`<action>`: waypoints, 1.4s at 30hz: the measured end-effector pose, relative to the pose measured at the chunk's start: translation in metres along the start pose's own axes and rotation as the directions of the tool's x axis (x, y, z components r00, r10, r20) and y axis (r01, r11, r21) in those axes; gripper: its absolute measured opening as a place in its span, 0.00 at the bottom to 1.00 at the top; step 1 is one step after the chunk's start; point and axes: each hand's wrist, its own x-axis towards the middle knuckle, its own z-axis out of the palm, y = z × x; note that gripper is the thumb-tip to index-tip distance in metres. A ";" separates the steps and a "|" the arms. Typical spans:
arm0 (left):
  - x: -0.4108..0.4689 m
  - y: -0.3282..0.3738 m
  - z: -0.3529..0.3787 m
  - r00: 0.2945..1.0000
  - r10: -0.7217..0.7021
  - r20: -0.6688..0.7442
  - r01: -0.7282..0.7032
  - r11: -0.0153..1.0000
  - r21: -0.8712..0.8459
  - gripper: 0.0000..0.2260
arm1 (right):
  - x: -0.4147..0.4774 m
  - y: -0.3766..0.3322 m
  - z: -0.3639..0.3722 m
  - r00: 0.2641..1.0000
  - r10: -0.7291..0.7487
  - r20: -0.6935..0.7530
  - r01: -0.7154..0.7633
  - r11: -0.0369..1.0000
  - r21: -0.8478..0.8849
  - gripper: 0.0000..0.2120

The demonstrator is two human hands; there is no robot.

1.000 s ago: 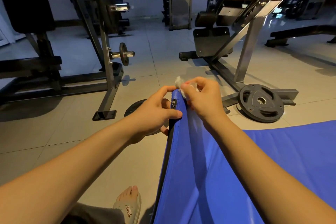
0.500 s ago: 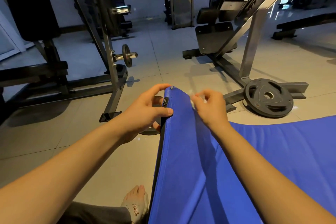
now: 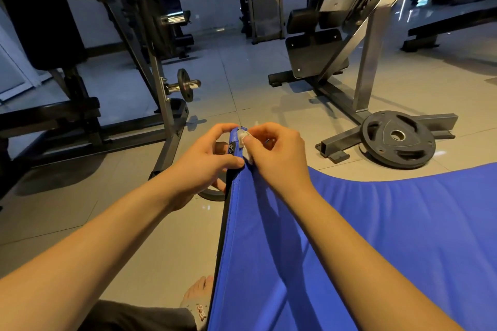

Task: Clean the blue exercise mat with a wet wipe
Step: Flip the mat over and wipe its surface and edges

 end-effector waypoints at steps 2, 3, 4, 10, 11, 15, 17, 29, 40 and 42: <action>0.000 0.001 0.001 1.000 -0.002 0.000 0.002 1.000 0.016 0.24 | -0.001 0.011 0.000 1.000 0.015 -0.006 -0.015 1.000 0.021 0.05; -0.001 0.001 0.001 1.000 -0.005 -0.003 0.005 1.000 0.020 0.24 | -0.001 0.017 -0.001 1.000 0.025 -0.012 -0.025 0.999 0.031 0.05; -0.001 0.001 0.001 1.000 -0.008 -0.008 0.008 1.000 0.020 0.24 | 0.000 0.021 -0.001 0.999 0.030 -0.020 -0.029 0.999 0.019 0.05; -0.003 0.002 0.000 1.000 -0.018 -0.017 0.018 1.000 0.007 0.23 | -0.001 0.056 -0.009 0.959 0.229 -0.168 -0.245 0.966 -0.085 0.08; -0.003 0.003 0.001 1.000 -0.014 -0.014 0.014 1.000 0.012 0.23 | -0.002 0.062 -0.011 0.944 0.272 -0.186 -0.292 0.952 -0.090 0.09; -0.001 0.005 0.005 1.000 0.016 -0.002 -0.016 0.999 0.035 0.24 | -0.002 0.031 -0.003 0.955 0.237 -0.180 -0.220 0.969 0.112 0.11; -0.001 0.006 0.007 0.999 0.037 -0.001 -0.037 0.999 0.033 0.23 | -0.003 0.002 0.002 0.987 0.081 -0.142 -0.058 0.985 0.161 0.11; 0.002 0.002 0.009 0.994 -0.021 -0.106 0.024 0.999 0.028 0.24 | -0.029 0.069 0.002 0.929 0.326 -0.174 -0.336 0.941 -0.033 0.08; -0.001 0.008 0.020 0.985 0.011 -0.170 -0.014 1.000 -0.020 0.18 | -0.032 0.048 0.003 0.988 -0.014 -0.155 -0.013 0.985 -0.171 0.06; -0.001 0.008 0.018 0.987 -0.001 -0.162 -0.003 1.000 -0.028 0.17 | -0.033 0.067 -0.004 0.964 0.204 -0.168 -0.235 0.953 -0.193 0.07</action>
